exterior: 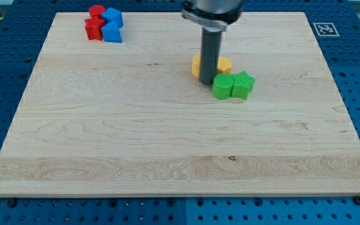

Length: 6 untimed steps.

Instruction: Touch the bottom of yellow hexagon

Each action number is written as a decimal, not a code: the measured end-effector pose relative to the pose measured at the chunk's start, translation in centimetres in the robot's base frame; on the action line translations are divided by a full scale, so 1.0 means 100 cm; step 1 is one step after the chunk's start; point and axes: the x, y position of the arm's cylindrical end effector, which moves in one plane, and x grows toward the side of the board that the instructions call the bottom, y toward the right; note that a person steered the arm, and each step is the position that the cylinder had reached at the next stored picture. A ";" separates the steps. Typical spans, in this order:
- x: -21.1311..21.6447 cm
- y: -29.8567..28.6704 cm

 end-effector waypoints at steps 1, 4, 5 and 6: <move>-0.001 0.034; -0.005 0.084; -0.005 0.059; -0.005 0.037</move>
